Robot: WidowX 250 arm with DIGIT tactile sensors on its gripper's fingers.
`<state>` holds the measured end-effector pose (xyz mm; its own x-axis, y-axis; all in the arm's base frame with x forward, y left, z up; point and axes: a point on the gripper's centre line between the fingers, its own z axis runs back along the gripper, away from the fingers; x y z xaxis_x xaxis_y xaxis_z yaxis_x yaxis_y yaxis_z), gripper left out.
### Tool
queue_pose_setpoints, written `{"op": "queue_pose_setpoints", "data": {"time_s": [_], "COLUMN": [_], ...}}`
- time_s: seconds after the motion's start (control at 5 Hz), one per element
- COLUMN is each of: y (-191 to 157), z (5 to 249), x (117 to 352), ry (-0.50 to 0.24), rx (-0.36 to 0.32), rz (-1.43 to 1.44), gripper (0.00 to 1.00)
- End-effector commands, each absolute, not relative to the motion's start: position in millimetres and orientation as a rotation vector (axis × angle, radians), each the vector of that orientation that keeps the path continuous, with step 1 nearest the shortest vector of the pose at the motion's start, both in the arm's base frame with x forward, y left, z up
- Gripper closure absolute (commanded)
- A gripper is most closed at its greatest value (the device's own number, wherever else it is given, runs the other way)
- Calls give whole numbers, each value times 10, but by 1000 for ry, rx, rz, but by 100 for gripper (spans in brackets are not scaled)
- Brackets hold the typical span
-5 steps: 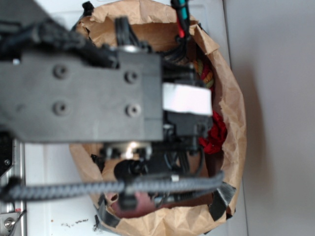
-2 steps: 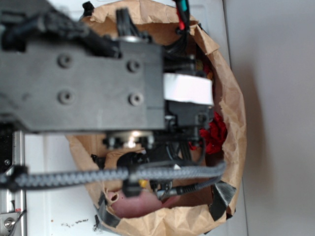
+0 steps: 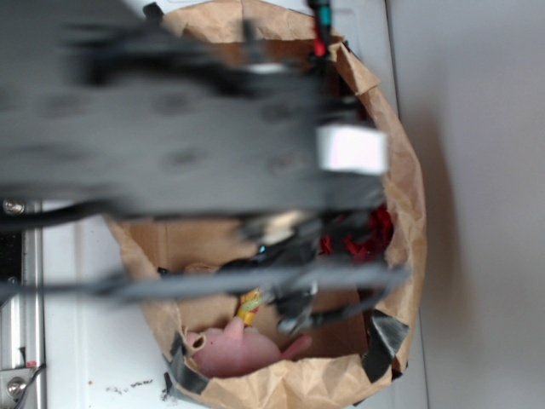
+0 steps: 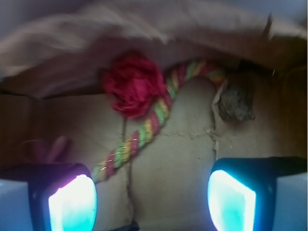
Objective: Grab the rock.
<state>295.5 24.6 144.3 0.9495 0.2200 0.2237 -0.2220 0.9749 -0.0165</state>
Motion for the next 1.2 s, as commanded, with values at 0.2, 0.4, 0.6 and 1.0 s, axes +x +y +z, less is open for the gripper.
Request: {"op": "queue_pose_setpoints", "data": {"time_s": [0.2,0.4,0.6,1.0], "y": [727,790,781,857], "z": [1433,1303,1218,1115], "x": [2915,2923,2932,3268], "ry": [-386,-424,-462,-500], "rx": [-37,-76,-73,-7], "rz": [460,483,487,572], "gripper": [0,0,0,0]}}
